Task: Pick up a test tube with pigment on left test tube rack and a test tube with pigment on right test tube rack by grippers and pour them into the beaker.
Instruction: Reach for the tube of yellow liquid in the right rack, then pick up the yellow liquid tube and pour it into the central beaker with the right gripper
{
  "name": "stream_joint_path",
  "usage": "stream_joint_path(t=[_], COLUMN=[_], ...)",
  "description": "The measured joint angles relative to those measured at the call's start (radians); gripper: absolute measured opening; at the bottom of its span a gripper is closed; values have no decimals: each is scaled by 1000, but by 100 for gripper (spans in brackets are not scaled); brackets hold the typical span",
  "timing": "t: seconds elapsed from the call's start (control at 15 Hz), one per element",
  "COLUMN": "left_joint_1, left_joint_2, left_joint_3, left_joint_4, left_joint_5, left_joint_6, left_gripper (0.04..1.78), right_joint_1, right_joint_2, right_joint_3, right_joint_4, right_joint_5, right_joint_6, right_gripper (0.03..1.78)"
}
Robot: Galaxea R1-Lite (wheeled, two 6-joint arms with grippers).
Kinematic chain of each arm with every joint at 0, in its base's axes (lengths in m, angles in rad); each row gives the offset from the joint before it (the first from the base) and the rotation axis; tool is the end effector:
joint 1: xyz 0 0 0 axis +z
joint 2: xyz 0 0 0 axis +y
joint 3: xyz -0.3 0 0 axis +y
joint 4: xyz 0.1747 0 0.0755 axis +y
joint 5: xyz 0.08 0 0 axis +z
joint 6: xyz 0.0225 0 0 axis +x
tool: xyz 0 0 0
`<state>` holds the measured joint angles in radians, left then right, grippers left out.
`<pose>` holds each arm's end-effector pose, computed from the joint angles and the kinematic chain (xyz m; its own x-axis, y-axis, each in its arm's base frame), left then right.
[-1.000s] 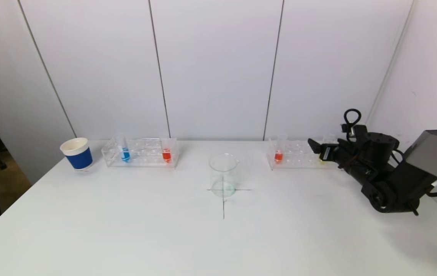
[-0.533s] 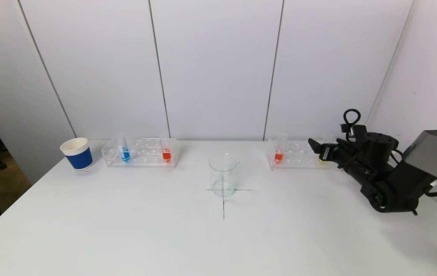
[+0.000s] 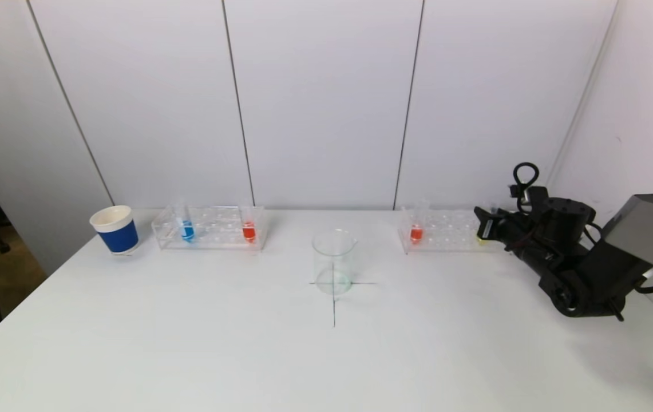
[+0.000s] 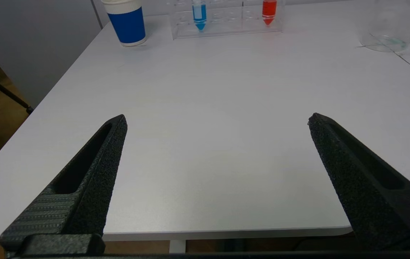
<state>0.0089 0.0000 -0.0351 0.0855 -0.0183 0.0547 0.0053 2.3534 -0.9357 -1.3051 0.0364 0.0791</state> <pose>-0.0257 -0.0006 0.0764 0.9987 -0.0094 -0.0504 0.0121 0.9985 0.0537 0.4146 0.0030 0.0401 0.9928 0.0417 -0.1123 -0.0324 0.9961 0.0826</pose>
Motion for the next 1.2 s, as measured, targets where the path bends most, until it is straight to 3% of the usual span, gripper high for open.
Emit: stream_joint_path(t=[0.13, 1.2], left_joint_1=[0, 0], left_joint_2=[0, 0], left_joint_3=[0, 0], left_joint_4=[0, 0], left_joint_5=[0, 0], left_joint_6=[0, 0], left_gripper=[176, 176], right_joint_1=[0, 0], right_joint_2=[0, -26], right_joint_3=[0, 1], right_joint_4=[0, 0], right_joint_5=[0, 0], right_joint_6=[0, -1], right_gripper=[47, 48])
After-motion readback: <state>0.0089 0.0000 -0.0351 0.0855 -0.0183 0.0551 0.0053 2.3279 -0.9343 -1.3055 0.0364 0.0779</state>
